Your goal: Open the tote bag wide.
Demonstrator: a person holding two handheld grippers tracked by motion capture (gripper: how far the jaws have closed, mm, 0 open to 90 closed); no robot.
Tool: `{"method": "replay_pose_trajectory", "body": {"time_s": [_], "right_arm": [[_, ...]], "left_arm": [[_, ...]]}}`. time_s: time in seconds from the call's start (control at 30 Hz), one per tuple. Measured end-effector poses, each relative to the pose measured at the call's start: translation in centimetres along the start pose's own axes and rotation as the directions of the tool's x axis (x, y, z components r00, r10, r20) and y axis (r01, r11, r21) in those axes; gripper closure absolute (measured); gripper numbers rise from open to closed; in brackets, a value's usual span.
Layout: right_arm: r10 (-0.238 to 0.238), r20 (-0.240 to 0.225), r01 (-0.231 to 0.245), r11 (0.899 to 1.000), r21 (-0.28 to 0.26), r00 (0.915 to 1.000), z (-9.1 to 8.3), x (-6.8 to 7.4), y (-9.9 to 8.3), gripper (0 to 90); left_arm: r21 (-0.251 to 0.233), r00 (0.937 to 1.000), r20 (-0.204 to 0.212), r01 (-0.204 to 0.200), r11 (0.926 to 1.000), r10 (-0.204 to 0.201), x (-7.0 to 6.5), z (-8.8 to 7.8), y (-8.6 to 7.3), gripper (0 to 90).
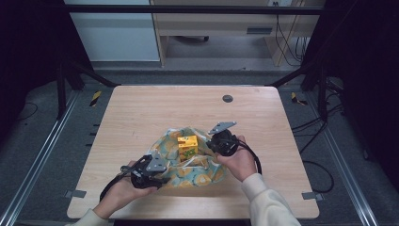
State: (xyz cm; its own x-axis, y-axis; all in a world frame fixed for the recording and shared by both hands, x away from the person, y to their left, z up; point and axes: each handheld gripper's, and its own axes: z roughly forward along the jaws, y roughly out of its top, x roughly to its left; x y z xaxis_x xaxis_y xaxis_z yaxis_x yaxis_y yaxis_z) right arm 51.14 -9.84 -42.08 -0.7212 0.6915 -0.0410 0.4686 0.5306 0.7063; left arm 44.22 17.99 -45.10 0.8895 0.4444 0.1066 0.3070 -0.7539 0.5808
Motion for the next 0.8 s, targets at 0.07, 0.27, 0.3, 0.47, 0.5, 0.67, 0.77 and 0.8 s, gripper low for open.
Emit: {"method": "replay_pose_trajectory", "body": {"time_s": [0.07,0.27,0.3,0.47,0.5,0.67,0.77,0.8], "right_arm": [[0.021,-0.012,-0.021,1.0,-0.013,0.9997,-0.1,0.0,0.1,89.7],[0.015,0.011,-0.014,0.999,-0.041,0.9998,-0.7,0.0,0.5,90.0],[0.016,0.017,-0.015,0.999,-0.045,0.9997,-0.8,-0.2,0.6,90.0],[0.06,0.026,-0.057,0.994,-0.089,0.9979,-1.7,-1.3,0.9,90.0],[0.074,0.016,-0.072,0.992,-0.103,0.9971,-1.8,-1.5,0.9,90.0],[0.103,0.031,-0.097,0.983,-0.154,0.9942,-2.6,-2.2,1.4,90.0],[0.115,0.048,-0.107,0.983,-0.15,0.9922,-2.5,-2.9,1.3,90.0],[0.117,0.052,-0.109,0.984,-0.143,0.9917,-2.2,-3.1,1.2,90.0]], "left_arm": [[-0.007,1.0,0.001,0.0,1.0,0.0,0.0,-0.1,-0.1,72.2],[-0.003,0.9997,0.011,-0.021,0.9998,0.021,-0.3,-0.5,-0.4,86.6],[-0.003,0.9997,0.011,-0.023,0.9997,0.023,-0.4,-0.6,-0.5,87.5],[0.004,0.9989,0.009,-0.045,0.999,0.045,-1.2,-0.8,-1.1,89.5],[0.007,0.9988,0.008,-0.047,0.9988,0.047,-1.2,-0.9,-1.1,89.6],[-0.016,0.9993,-0.021,-0.033,0.9993,0.033,-1.1,-1.3,-1.4,89.8],[-0.023,0.9991,-0.039,-0.019,0.9995,0.018,-0.9,-1.1,-1.6,89.8],[-0.019,0.9991,-0.039,-0.018,0.9997,0.017,-0.8,-1.0,-1.7,89.8]]}}
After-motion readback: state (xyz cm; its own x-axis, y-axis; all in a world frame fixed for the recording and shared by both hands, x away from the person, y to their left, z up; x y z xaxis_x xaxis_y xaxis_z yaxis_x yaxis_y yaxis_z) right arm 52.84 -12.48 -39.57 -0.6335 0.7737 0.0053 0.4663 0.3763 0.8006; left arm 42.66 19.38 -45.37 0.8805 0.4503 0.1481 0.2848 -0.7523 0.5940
